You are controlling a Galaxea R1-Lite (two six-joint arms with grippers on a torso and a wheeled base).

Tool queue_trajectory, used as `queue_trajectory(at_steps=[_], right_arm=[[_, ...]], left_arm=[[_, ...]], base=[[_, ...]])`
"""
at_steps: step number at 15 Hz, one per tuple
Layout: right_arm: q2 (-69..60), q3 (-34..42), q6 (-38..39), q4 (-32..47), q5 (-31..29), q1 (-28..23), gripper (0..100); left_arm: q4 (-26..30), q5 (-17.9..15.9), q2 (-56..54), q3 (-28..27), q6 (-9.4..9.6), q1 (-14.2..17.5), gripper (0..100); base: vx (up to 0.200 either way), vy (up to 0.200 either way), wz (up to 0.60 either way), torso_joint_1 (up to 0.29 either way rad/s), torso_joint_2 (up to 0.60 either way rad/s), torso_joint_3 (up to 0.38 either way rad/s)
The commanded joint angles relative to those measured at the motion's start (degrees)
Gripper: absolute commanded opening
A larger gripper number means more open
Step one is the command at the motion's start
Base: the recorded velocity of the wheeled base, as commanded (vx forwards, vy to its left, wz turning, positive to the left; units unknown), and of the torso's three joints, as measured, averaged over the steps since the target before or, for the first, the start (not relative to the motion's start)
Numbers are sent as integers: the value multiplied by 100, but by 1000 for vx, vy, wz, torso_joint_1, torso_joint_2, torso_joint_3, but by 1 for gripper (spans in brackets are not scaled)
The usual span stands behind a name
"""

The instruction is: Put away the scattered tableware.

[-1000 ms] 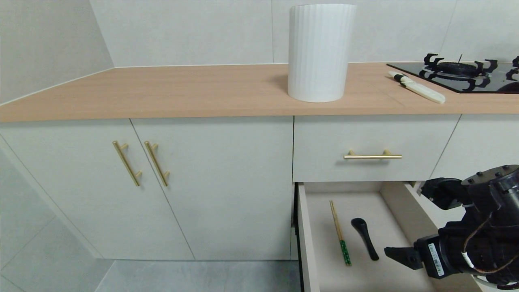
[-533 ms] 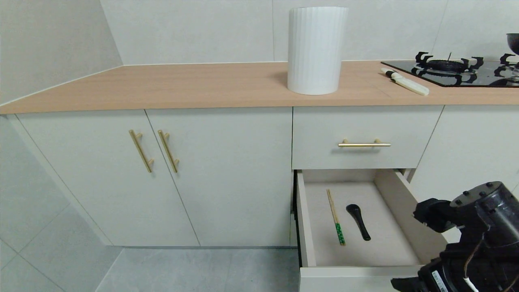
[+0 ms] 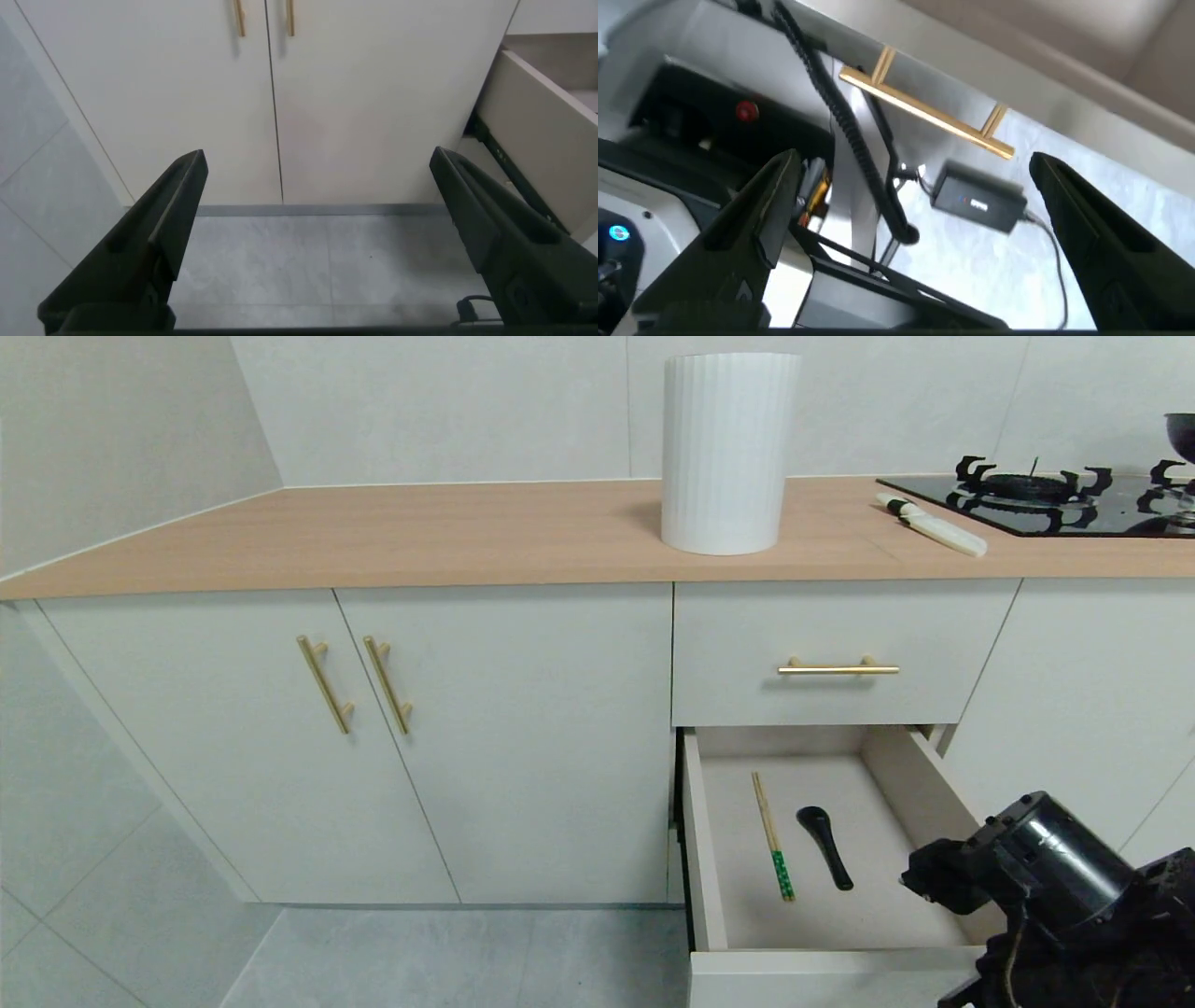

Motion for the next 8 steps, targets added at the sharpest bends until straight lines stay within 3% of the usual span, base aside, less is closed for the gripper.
queue_trajectory(at_steps=[1,8], right_arm=[[641,-176,338,-1,-38,-28,100],[1010,-677,1102,-10,-197,-344,100]], left_arm=[[-1,0,2,0,0,0,100],[-1,0,2,0,0,0,100]], base=[[0,0,0,0,0,0],[0,0,0,0,0,0]])
